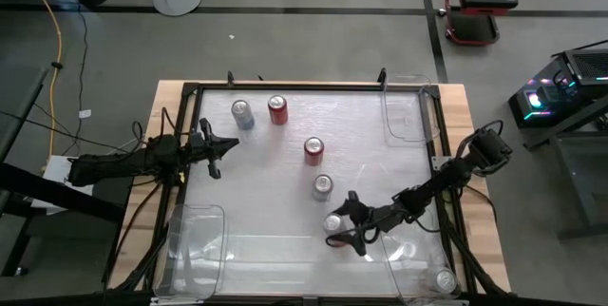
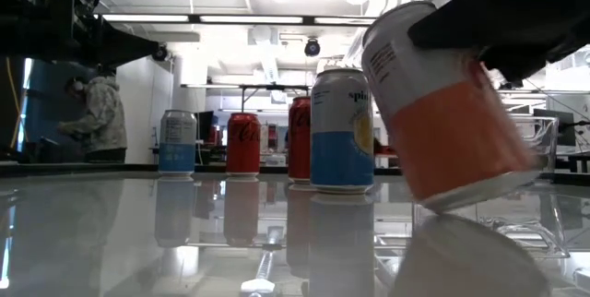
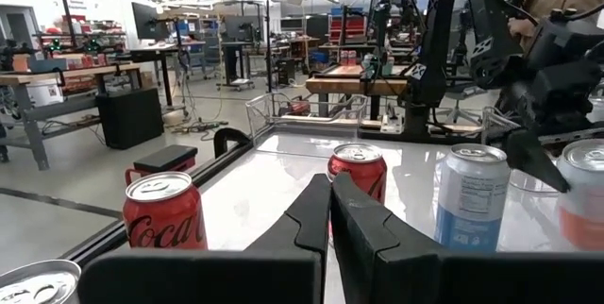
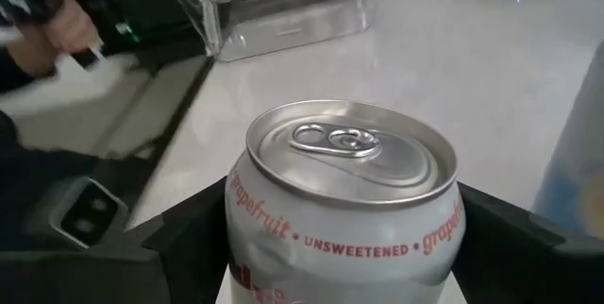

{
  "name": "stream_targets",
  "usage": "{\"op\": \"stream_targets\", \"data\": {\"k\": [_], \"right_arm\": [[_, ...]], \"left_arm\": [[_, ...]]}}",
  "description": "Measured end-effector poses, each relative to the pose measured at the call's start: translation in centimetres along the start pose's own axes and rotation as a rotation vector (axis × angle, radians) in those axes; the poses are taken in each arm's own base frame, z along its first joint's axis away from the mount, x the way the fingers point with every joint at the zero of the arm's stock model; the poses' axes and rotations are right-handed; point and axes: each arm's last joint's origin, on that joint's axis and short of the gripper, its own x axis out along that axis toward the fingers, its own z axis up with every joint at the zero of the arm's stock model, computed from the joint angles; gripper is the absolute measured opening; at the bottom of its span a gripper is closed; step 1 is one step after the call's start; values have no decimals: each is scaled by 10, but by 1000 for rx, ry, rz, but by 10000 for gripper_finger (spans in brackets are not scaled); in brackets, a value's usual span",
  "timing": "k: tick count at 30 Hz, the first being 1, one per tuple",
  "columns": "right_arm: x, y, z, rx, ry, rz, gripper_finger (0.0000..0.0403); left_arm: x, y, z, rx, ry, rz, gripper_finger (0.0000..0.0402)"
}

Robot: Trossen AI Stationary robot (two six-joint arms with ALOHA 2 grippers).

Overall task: Sort soda cans
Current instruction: Put the orange-white soda can into the bottom right transparent bin

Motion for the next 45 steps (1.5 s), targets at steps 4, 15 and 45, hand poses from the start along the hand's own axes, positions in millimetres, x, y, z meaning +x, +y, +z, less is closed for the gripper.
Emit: {"op": "stream_targets", "data": {"k": [4, 15, 45], "right_arm": [[6, 4, 13, -175, -60, -71, 316], [28, -14, 10, -158, -39, -122, 317], [22, -3, 18, -248, -103, -126, 385]], "left_arm": [[0, 0, 0, 0, 0, 0, 5], [0, 0, 0, 0, 4, 0, 5], [0, 0, 0, -23, 4, 0, 5]]}}
